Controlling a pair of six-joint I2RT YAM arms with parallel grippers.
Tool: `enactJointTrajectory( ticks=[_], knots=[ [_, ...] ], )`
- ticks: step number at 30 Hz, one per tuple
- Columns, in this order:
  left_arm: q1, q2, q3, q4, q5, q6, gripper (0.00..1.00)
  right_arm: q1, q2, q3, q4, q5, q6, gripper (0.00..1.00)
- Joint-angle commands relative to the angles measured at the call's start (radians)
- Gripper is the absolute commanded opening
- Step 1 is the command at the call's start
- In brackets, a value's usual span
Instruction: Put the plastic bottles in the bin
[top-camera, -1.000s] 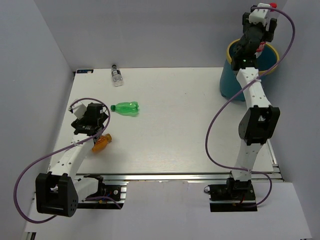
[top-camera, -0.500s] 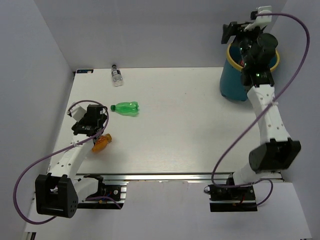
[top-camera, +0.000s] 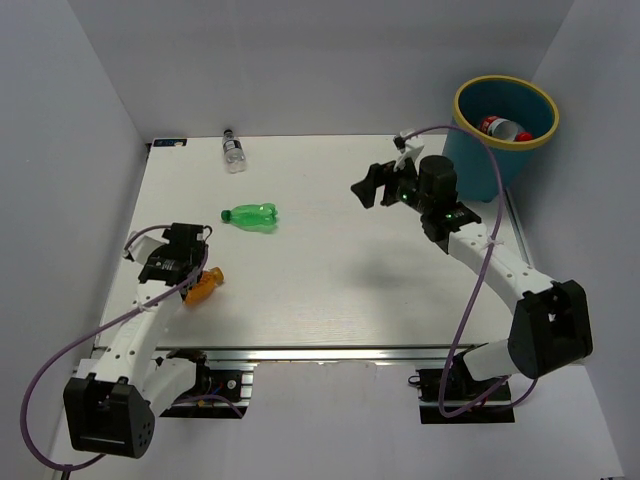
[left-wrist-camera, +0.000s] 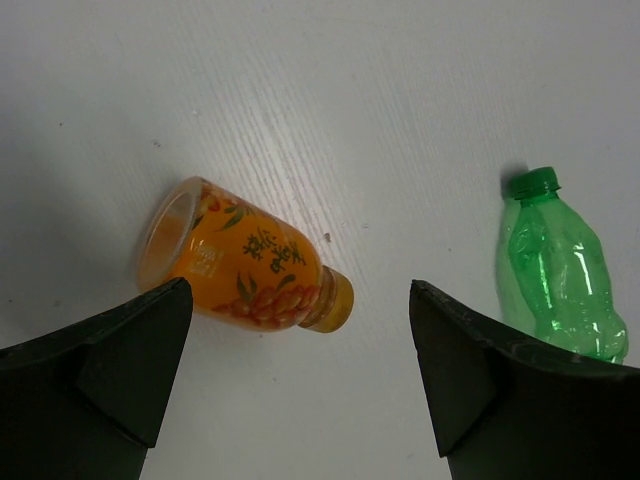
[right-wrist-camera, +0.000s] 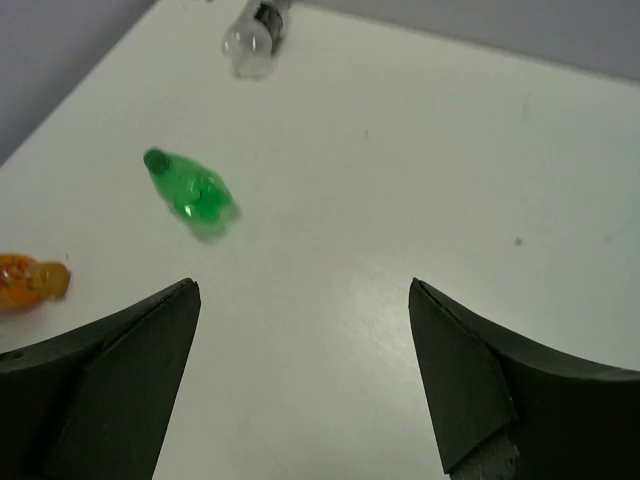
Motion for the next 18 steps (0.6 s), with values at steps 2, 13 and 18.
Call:
enactJointTrajectory(
  ticks=[2, 13, 18],
  knots=[
    [0.008, -0.029, -0.074, -0.029, -0.016, -0.099, 0.98, 0.0, -0.016, -0.024, -0.003, -0.013, 0.059, 0.89],
    [0.018, -0.046, -0.126, -0.017, -0.059, -0.183, 0.98, -0.003, -0.068, -0.081, -0.052, 0.055, 0.015, 0.89],
    [0.043, 0.011, -0.149, 0.066, 0.013, -0.168, 0.98, -0.008, -0.067, -0.087, -0.074, 0.056, 0.016, 0.89]
  ],
)
